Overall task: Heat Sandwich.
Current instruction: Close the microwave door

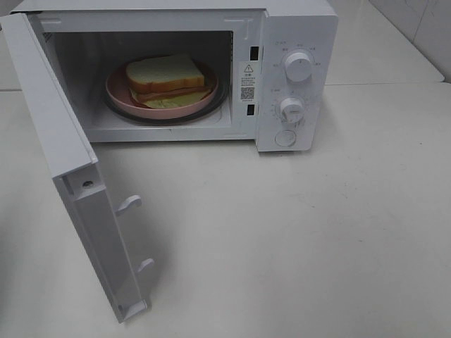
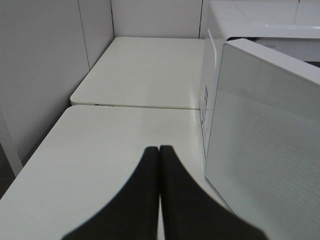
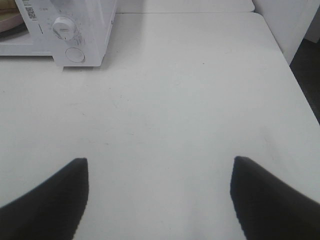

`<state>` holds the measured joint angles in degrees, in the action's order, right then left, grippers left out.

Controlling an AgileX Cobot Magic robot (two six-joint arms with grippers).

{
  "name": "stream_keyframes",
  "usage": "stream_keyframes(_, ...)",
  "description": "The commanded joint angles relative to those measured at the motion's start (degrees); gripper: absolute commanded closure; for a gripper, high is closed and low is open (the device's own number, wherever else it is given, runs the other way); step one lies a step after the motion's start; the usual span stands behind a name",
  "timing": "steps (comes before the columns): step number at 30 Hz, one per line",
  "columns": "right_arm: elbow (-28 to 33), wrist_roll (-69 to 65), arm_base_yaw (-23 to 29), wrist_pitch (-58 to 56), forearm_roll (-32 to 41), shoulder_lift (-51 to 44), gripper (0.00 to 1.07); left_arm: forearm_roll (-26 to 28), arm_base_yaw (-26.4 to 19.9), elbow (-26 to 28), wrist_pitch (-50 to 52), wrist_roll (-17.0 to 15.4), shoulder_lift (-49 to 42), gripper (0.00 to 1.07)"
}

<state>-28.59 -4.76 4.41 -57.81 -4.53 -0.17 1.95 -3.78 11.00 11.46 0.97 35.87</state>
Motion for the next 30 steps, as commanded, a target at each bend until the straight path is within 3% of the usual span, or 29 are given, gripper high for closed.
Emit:
stream_keyframes(1,0.06,0.4,-0.46,0.8,0.23,-1.6,0.32,-1.38,-0.11,-0.92,7.91,-0.06,4.13,1.07)
stream_keyframes(13,0.06,0.4,-0.46,0.8,0.23,-1.6,0.32,-2.52,0.06,0.34,18.62,-0.97,19.88,1.07)
stream_keyframes(17,0.06,0.4,-0.46,0.8,0.23,-1.6,0.32,-8.14,0.06,1.95,21.14,-3.27,24.81,1.07)
stream_keyframes(18,0.06,0.4,-0.46,0.8,0.23,-1.6,0.32,-11.34,0.06,2.35,22.98,-6.13,26.87,1.07)
stream_keyframes(20,0.06,0.46,-0.46,0.8,0.23,-1.6,0.32,-14.84,0.06,2.52,25.21,-8.94,29.05,1.07)
stream_keyframes(21,0.06,0.46,-0.46,0.8,0.23,-1.6,0.32,-14.84,0.06,2.52,25.21,-8.94,29.05,1.07)
stream_keyframes(25,0.06,0.46,-0.46,0.8,0.23,-1.6,0.32,-25.27,0.06,2.52,34.66,-13.52,34.21,1.07)
stream_keyframes(30,0.06,0.46,-0.46,0.8,0.23,-1.6,0.32,-29.51,0.06,3.15,38.85,-15.81,37.53,1.07)
